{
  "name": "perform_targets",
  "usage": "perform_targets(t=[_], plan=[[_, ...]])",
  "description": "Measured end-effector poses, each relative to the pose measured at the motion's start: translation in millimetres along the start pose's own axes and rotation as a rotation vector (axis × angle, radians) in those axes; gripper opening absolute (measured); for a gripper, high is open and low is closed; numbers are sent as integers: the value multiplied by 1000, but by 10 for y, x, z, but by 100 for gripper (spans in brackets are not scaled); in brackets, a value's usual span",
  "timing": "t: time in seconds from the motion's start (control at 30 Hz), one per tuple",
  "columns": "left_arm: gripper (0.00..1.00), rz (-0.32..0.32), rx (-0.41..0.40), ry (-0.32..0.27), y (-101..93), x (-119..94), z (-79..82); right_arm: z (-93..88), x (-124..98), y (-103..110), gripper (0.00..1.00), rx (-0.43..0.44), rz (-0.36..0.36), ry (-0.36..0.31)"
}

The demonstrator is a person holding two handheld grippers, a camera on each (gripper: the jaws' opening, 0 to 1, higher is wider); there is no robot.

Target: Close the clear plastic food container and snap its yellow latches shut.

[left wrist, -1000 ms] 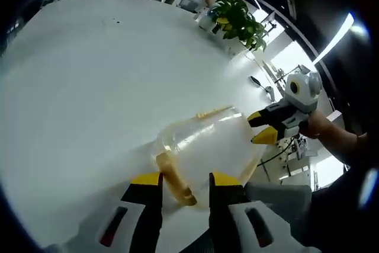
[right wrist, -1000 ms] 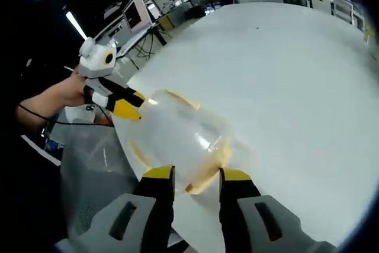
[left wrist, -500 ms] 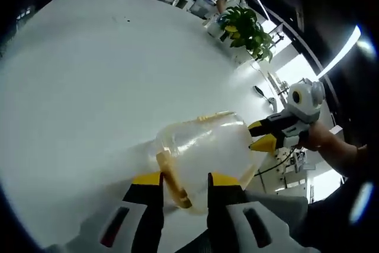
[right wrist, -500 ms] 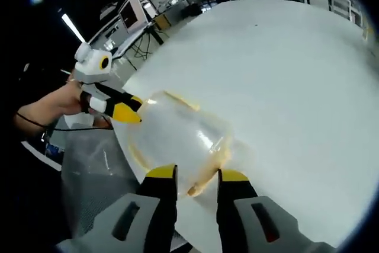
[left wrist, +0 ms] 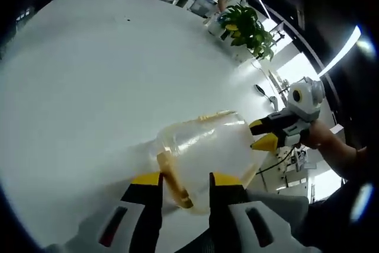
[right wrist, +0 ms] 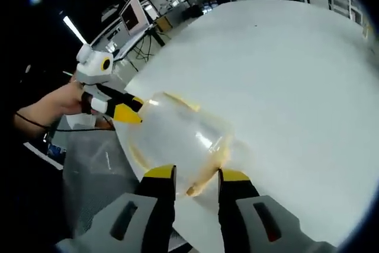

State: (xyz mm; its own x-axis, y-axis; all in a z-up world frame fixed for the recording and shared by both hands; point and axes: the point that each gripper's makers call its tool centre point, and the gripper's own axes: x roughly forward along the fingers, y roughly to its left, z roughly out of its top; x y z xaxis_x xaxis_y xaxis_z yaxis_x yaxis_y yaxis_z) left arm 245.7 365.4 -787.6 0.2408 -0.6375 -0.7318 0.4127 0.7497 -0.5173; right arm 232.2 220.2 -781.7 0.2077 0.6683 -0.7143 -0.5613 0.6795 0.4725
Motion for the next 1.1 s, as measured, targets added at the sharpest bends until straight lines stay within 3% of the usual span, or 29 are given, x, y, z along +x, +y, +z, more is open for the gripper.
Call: perform_targets(t=[0.13, 0.27, 0.33, 0.4, 0.53, 0.67, 0.73, 0.83, 0.87, 0.93, 1.0, 1.1], plan=[[26, 7, 36, 7, -5, 7, 8, 26, -4, -3, 26, -69, -24, 21], [26, 11, 28, 14, -7, 10, 7, 60, -8, -3, 29, -227, -69, 40], [28, 30, 46, 17, 0, 11, 15, 66, -4, 2, 30, -220, -73, 44], [32, 54, 99, 13, 16, 7, 35, 70, -6, -3, 31, -240, -90, 53], [42, 102, 118, -3, 106, -1, 57, 108, -19, -10, 33, -374, -148, 55], [50, 172, 333, -46, 83, -40, 181, 177, 4, 46, 34, -546, -180, 35], [48, 188, 431, -45, 20, -50, 208, 197, 23, 79, 33, -632, -184, 37], [39, 195, 644, -21, -148, -41, 243, 232, 49, 164, 32, -731, -162, 28], [38, 182, 651, -34, -208, -31, 265, 242, 76, 265, 33, -704, -103, 6], [38, 157, 649, -60, -324, -32, 316, 295, 89, 292, 34, -680, -86, -10], [35, 146, 756, -87, -445, -34, 402, 348, 123, 399, 34, -676, -23, -47], [29, 109, 831, -65, -598, 5, 357, 401, 151, 492, 34, -660, 23, -69]])
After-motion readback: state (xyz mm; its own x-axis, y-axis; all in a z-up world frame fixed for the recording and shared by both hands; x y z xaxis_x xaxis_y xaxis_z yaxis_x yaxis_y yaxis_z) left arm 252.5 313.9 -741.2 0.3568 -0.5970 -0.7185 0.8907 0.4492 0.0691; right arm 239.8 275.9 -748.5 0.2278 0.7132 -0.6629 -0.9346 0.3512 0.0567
